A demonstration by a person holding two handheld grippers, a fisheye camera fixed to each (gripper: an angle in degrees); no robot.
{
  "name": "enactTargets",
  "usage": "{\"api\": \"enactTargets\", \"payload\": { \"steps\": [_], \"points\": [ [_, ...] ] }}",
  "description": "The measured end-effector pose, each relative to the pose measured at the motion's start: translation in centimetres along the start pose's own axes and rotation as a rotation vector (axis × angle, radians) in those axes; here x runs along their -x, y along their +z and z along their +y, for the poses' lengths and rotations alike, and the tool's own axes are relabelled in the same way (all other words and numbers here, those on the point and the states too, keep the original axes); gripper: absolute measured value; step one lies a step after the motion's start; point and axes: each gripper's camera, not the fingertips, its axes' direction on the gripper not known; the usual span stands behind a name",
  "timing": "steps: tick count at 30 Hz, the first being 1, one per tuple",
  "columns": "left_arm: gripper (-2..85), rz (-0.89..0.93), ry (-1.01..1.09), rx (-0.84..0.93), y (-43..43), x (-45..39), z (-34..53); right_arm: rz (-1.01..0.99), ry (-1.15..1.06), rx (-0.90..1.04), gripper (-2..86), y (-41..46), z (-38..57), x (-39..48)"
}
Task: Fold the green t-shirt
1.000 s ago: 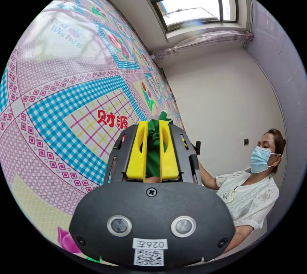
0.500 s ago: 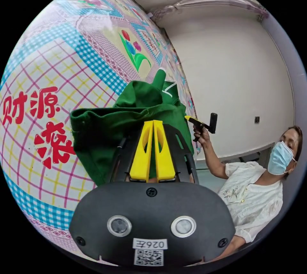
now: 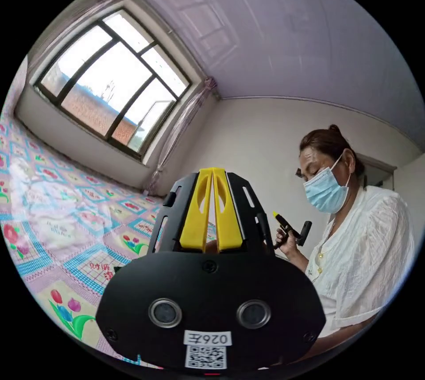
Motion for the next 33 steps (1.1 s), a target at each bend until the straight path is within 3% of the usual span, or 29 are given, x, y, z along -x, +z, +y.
{"api": "enactTargets", "payload": {
  "steps": [5,8,11,17,19,26,33],
  "points": [
    [-0.7,0.198,0.244,-0.177,-8.8,-13.4,-3.2,-0.328,0.037,0.022,-1.1,-3.5,1.5,7.7],
    [-0.6,0.357,0.299,-0.337,-14.2,-18.1,-3.4,-0.419,0.087,0.048,-1.0,-4.0,3.2,12.0],
    [-0.9,0.438,0.385,-0.323,-18.4,-22.2,-3.6,-0.426,0.113,0.203,-0.9,-1.7,5.3,16.8],
    [-1.0,0.245,0.402,-0.237,-22.7,-27.9,-3.3,-0.402,-0.237,0.648,1.4,6.7,16.4,32.0],
    [-1.0,0.228,0.402,-0.229,-23.8,-28.8,-3.3,-0.409,-0.329,0.713,3.7,8.2,20.3,36.4],
    [-1.0,0.096,0.380,-0.200,-28.3,-30.1,-3.8,-0.324,-0.787,0.787,4.7,11.6,32.5,51.4],
    [-1.0,0.065,0.301,-0.220,-32.1,-27.9,-3.9,-0.236,-0.963,0.860,7.1,16.1,39.1,57.8]
  ]
}}
